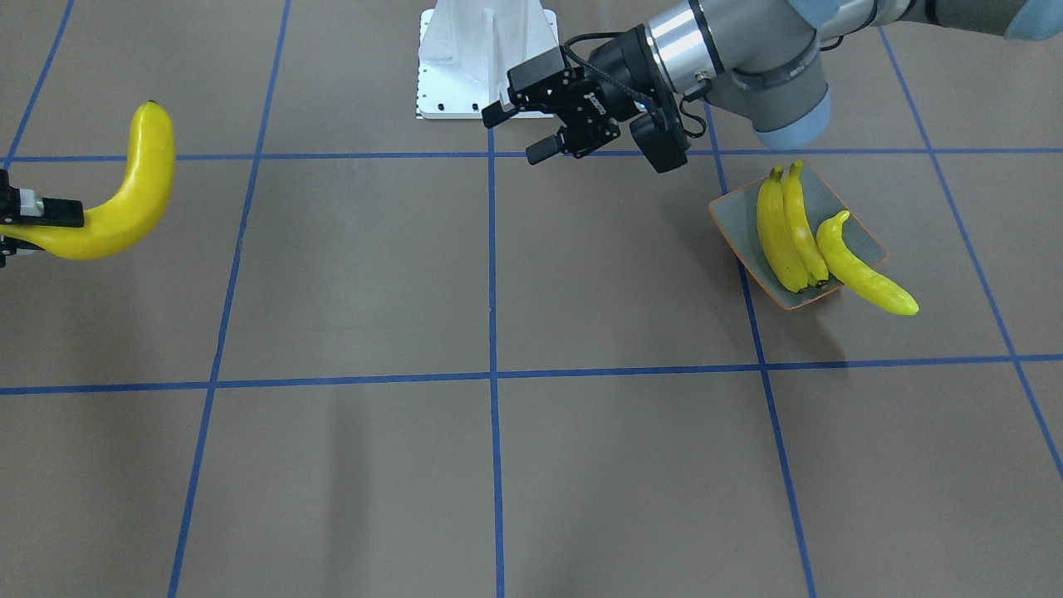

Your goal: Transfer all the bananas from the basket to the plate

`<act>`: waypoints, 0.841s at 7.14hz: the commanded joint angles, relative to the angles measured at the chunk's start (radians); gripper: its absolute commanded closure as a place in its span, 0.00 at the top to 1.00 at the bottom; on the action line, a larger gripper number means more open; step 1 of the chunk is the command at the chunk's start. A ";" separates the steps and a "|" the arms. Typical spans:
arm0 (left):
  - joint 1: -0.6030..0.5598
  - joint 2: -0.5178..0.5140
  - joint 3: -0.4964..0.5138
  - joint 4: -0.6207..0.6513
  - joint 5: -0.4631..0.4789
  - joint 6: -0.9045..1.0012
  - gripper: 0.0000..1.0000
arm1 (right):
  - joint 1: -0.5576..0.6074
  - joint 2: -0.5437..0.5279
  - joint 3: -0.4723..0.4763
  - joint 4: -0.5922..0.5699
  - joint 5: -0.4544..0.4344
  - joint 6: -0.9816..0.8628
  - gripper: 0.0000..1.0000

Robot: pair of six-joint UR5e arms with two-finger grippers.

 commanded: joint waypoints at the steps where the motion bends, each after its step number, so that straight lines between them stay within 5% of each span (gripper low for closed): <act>1: 0.080 -0.045 -0.018 -0.001 0.090 -0.008 1.00 | -0.008 0.000 -0.001 -0.002 0.114 -0.003 0.00; 3: 0.128 -0.056 -0.049 -0.001 0.139 -0.008 1.00 | -0.017 -0.001 -0.009 -0.003 0.213 -0.003 0.00; 6: 0.212 -0.169 -0.043 0.002 0.329 -0.028 1.00 | -0.023 -0.001 -0.009 -0.005 0.234 -0.006 0.00</act>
